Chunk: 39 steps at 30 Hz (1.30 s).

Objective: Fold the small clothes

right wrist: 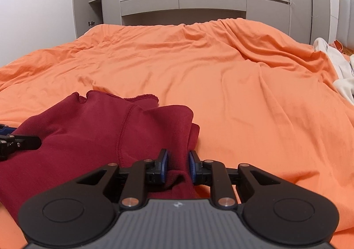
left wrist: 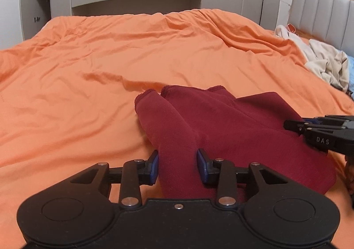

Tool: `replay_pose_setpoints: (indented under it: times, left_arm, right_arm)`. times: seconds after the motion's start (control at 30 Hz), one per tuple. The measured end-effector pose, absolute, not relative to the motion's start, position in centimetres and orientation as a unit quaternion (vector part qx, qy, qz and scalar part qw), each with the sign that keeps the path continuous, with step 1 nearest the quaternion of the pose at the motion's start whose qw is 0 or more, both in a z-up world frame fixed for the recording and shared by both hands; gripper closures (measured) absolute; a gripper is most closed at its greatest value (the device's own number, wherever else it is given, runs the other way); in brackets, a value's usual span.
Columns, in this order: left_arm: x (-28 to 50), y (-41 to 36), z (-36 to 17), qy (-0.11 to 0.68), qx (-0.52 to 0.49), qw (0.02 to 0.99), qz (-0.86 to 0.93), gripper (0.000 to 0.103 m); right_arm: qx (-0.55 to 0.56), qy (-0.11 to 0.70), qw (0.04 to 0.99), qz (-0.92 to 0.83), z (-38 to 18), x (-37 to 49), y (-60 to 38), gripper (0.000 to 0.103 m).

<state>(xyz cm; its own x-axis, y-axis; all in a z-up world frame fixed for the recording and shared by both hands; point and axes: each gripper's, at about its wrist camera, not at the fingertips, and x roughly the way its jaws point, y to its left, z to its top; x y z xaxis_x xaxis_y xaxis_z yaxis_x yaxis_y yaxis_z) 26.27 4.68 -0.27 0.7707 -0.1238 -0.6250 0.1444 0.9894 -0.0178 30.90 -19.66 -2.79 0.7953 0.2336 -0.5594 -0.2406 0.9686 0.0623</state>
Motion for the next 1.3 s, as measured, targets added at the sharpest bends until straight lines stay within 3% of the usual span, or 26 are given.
replay_pose_setpoints:
  times: [0.3,0.47,0.57,0.73,0.93,1.3]
  left_arm:
    - [26.1,4.3,-0.6,0.329,0.02,0.942,-0.065,0.062]
    - [26.0,4.2,-0.5,0.328,0.017,0.943,-0.055,0.055]
    - [25.9,4.2,-0.3,0.327,0.019,0.944,-0.046,0.046]
    - [25.3,4.4,0.3,0.321,0.01,0.946,-0.028,0.019]
    - [22.8,4.8,2.0,0.283,-0.019,0.958,-0.032,0.004]
    - [15.1,4.5,3.4,0.206,-0.056,0.977,-0.025,0.001]
  right_arm:
    - [0.004,0.296,0.948,0.117,-2.8,31.0,-20.1,0.065]
    - [-0.001,0.292,0.95,0.11,-2.7,30.8,-20.1,0.057]
    - [-0.001,0.286,0.953,0.105,-2.5,30.6,-20.2,0.046]
    - [-0.002,0.26,0.96,0.104,-1.3,29.3,-20.3,0.021]
    - [-0.005,0.213,0.971,0.109,0.8,26.2,-20.2,0.003]
    - [0.043,0.137,0.982,0.121,3.4,19.0,-20.8,0.0]
